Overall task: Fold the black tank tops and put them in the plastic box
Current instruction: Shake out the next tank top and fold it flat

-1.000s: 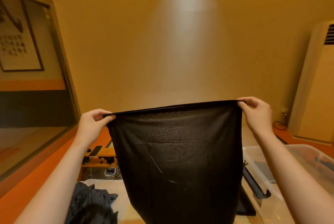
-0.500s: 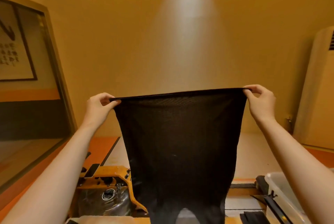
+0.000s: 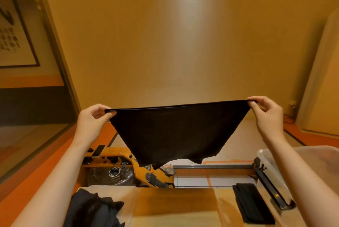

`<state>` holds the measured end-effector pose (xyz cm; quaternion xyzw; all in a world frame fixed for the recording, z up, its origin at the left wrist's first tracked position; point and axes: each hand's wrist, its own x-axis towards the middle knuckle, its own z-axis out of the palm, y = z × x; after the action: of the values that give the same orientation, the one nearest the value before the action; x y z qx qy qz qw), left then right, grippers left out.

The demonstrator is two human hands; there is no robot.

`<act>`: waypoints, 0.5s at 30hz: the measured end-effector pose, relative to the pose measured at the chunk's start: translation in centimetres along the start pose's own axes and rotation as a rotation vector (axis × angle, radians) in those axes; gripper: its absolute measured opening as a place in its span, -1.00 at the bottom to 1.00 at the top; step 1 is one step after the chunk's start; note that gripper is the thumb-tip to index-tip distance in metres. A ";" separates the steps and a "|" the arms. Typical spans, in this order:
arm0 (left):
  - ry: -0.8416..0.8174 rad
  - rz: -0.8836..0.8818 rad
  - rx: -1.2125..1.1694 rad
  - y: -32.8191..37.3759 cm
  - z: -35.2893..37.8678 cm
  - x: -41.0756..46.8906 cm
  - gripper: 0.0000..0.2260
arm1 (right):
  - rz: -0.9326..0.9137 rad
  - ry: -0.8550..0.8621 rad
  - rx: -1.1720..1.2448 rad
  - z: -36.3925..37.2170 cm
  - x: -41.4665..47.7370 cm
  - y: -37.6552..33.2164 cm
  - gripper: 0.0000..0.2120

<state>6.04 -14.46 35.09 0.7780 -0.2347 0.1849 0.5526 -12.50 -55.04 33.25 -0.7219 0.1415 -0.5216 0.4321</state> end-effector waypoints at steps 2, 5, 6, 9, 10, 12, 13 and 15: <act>-0.015 -0.039 0.026 -0.9 0.4 -3.1 -0.91 | 0.044 -0.029 -0.007 -1.1 -2.7 1.1 -0.87; -0.038 -0.086 0.072 -1.9 1.1 -8.4 -0.92 | 0.119 -0.081 -0.022 -3.3 -7.3 2.7 -0.87; -0.046 -0.103 0.076 -2.3 1.3 -10.2 -0.94 | 0.141 -0.097 -0.035 -4.0 -8.9 3.4 -0.87; -0.074 -0.221 0.068 -3.9 1.7 -16.2 -0.93 | 0.214 -0.133 -0.067 -6.5 -13.9 5.3 -0.87; -0.083 -0.257 0.064 -4.5 1.7 -18.4 -0.91 | 0.236 -0.147 -0.070 -7.4 -15.6 5.9 -0.86; -0.088 -0.313 0.053 -5.9 1.5 -22.8 -0.88 | 0.283 -0.189 -0.072 -9.1 -18.7 6.7 -0.85; -0.083 -0.345 0.053 -6.6 1.5 -24.8 -0.87 | 0.307 -0.213 -0.080 -9.9 -20.3 7.1 -0.85; -0.083 -0.405 0.052 -7.4 1.5 -28.6 -0.86 | 0.341 -0.261 -0.107 -11.5 -23.0 7.8 -0.84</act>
<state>-13.15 -9.19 13.22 0.8303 -0.0915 0.0438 0.5481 -30.24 -49.98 13.67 -0.7708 0.2322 -0.3349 0.4898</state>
